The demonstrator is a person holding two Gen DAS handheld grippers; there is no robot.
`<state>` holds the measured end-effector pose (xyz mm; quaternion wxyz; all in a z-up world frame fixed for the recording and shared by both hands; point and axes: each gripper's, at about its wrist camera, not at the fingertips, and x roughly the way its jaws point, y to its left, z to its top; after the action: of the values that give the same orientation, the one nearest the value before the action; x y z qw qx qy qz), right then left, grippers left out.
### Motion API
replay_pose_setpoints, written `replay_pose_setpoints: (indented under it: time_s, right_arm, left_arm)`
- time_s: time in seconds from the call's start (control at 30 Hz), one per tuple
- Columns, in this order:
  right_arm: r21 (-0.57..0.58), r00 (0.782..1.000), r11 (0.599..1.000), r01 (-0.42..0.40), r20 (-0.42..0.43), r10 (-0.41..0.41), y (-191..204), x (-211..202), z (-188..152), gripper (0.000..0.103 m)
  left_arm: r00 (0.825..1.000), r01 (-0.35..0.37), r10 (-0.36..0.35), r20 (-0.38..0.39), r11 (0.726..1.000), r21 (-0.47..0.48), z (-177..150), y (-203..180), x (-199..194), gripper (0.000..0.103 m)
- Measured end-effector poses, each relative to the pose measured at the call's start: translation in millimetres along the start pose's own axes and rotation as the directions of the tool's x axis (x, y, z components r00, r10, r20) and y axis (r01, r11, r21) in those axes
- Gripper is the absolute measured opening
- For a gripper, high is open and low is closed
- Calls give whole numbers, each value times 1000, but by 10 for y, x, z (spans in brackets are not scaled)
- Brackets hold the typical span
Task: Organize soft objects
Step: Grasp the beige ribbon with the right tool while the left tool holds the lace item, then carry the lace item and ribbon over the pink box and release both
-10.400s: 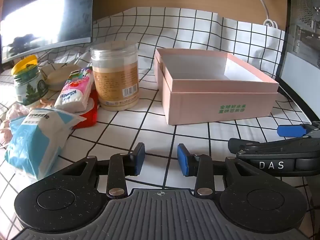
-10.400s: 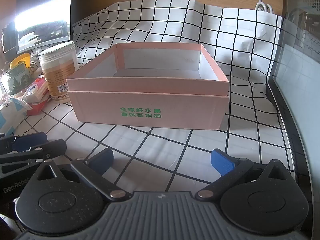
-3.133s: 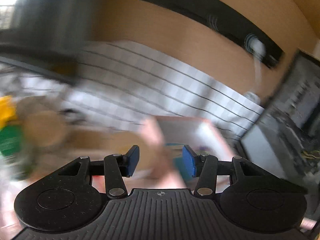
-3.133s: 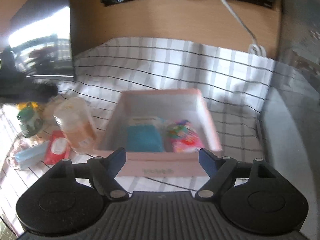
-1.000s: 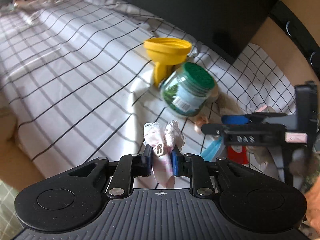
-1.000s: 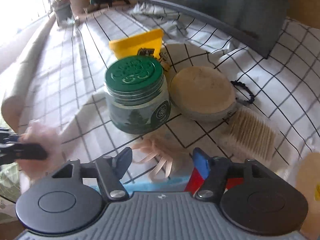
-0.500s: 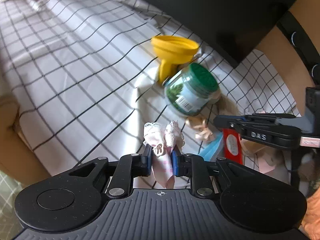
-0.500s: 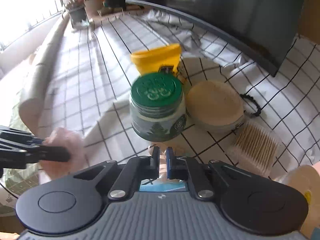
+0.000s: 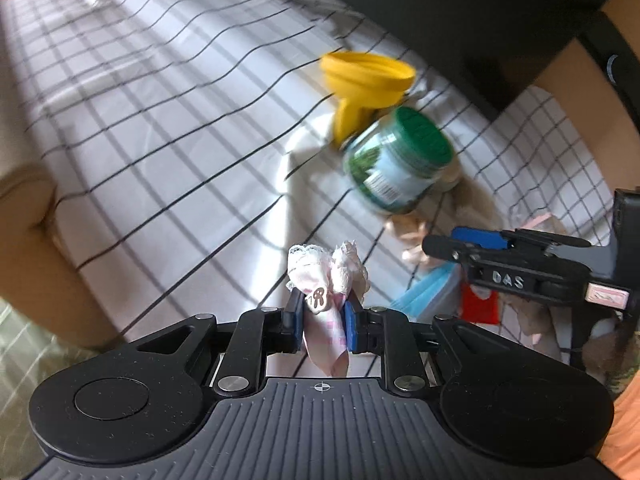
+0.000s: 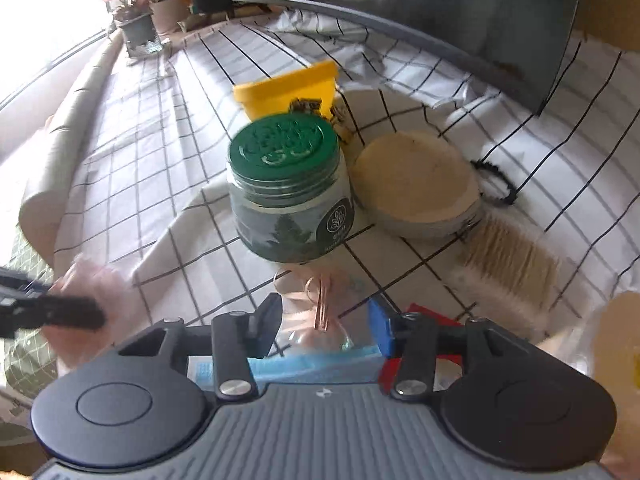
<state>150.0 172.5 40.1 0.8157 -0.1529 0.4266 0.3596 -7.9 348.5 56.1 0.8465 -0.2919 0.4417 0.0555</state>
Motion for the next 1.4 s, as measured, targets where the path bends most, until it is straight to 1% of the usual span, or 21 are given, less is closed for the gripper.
replay_pose_setpoints:
  time_s: [0.07,0.13,0.17,0.2,0.23,0.3,0.4,0.5,0.6,0.7,0.8,0.87,0.97,1.03,1.1,1.13,1.17,1.23,1.3,1.33,1.4]
  right_arm:
    - [12,1000,1000,7,-12,-7,1,108,19,45]
    - [20,999,1000,-2,-33,2,-2,183,31,38]
    - [15,1000,1000,4,-31,-3,9,186,40,30]
    - [10,999,1000,7,-41,-7,19,191,51,13]
    - [13,998,1000,1,-58,0,20,186,59,10]
    - [30,998,1000,-7,-64,9,31,86,67,10]
    - [17,1000,1000,-20,-22,20,75,-203,87,10]
    - [14,999,1000,-22,38,21,92,-572,140,10]
    - [31,993,1000,2,121,-6,43,-989,202,10]
    - [45,976,998,45,213,-54,-79,-1415,246,10]
    - [68,946,992,110,299,-126,-243,-1817,216,10]
    - [101,917,981,165,350,-190,-380,-2080,149,10]
    - [187,872,953,238,391,-295,-657,-2397,-38,10]
    - [257,839,925,281,401,-367,-861,-2595,-197,10]
    - [327,797,883,336,401,-451,-1059,-2775,-381,11]
    - [358,781,863,355,395,-485,-1151,-2845,-483,11]
    - [392,769,845,365,384,-511,-1267,-2909,-581,11]
    - [450,759,812,373,355,-545,-1478,-2964,-755,11]
    - [503,759,779,375,315,-569,-1664,-2973,-938,11]
    - [526,766,768,366,299,-570,-1762,-2954,-1014,11]
    - [568,787,752,334,272,-554,-1928,-2890,-1149,11]
  left_arm:
    - [1000,-12,11,-21,1000,-19,5,40,15,23]
    - [999,-13,12,-30,999,-29,2,64,28,23]
    - [1000,-7,6,-28,1000,-31,-5,73,30,23]
    - [1000,1,-2,-26,1000,-31,-10,77,32,23]
    - [1000,7,-8,-23,999,-33,-15,74,30,23]
    - [1000,17,-18,-17,1000,-23,-3,50,13,23]
    - [999,38,-38,15,999,0,63,-48,-60,23]
    - [997,51,-53,55,998,31,184,-201,-169,23]
    - [992,70,-78,100,994,79,340,-443,-268,23]
    - [984,87,-108,144,986,143,542,-747,-337,23]
    - [972,120,-157,174,971,205,711,-1105,-380,24]
    - [961,163,-209,180,956,243,808,-1386,-376,25]
    - [947,225,-278,160,930,290,859,-1786,-315,26]
    - [939,267,-321,123,907,326,823,-2083,-214,26]
    - [930,310,-359,77,880,361,729,-2392,-54,26]
    - [927,327,-371,47,865,381,662,-2553,50,26]
    - [926,340,-377,14,850,401,588,-2708,167,27]
    - [924,360,-379,-50,819,447,389,-2994,394,27]
    - [921,375,-375,-106,782,498,262,-3293,595,27]
    - [916,390,-377,-138,756,526,201,-3435,709,29]
    - [901,424,-389,-191,698,577,34,-3643,894,32]
